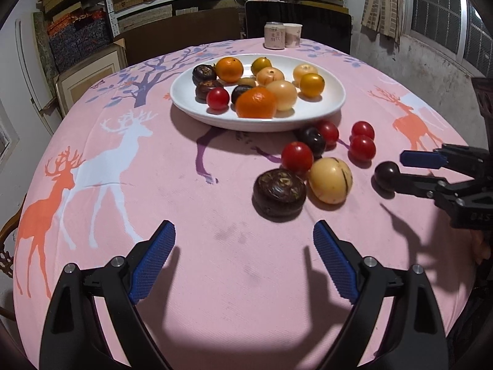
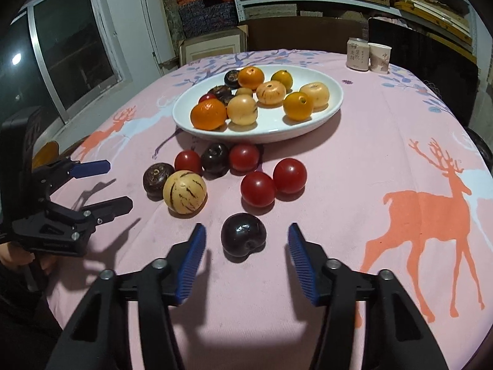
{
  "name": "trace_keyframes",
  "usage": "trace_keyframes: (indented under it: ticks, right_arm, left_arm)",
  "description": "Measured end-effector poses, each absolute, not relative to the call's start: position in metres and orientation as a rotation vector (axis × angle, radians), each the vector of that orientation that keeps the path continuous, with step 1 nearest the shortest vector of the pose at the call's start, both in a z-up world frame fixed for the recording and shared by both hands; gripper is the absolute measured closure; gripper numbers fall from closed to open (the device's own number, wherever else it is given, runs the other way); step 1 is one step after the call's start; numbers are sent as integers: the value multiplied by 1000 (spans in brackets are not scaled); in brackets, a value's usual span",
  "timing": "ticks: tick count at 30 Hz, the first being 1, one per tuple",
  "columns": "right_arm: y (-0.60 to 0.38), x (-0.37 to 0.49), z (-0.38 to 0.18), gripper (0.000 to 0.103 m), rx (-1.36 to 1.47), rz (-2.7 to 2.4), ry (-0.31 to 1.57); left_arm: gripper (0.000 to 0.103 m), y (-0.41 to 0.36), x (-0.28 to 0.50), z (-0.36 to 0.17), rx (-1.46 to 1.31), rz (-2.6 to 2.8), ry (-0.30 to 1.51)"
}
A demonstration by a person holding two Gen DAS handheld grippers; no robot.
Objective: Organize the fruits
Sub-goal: 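Grasp a dark brown fruit with the left tool while the right tool grasps a dark purple plum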
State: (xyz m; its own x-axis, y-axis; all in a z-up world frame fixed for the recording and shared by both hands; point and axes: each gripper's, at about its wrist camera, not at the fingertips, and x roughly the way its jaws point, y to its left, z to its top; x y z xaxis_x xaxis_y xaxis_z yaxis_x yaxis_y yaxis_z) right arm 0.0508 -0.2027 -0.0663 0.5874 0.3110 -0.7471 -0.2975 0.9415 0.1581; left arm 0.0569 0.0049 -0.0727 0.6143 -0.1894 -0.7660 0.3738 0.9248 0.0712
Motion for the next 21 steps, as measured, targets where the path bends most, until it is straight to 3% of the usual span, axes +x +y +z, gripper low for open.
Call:
trace_keyframes:
  ticks: [9, 20, 21]
  right_arm:
    - [-192, 63, -77, 71, -1, 360, 926]
    - [-216, 64, -78, 71, 161, 384, 908]
    - [-216, 63, -77, 71, 162, 388, 903]
  left_arm:
    - [14, -9, 63, -78, 278, -328, 873]
    - [14, -35, 91, -82, 393, -266, 886]
    - [21, -36, 93, -81, 393, -273, 881]
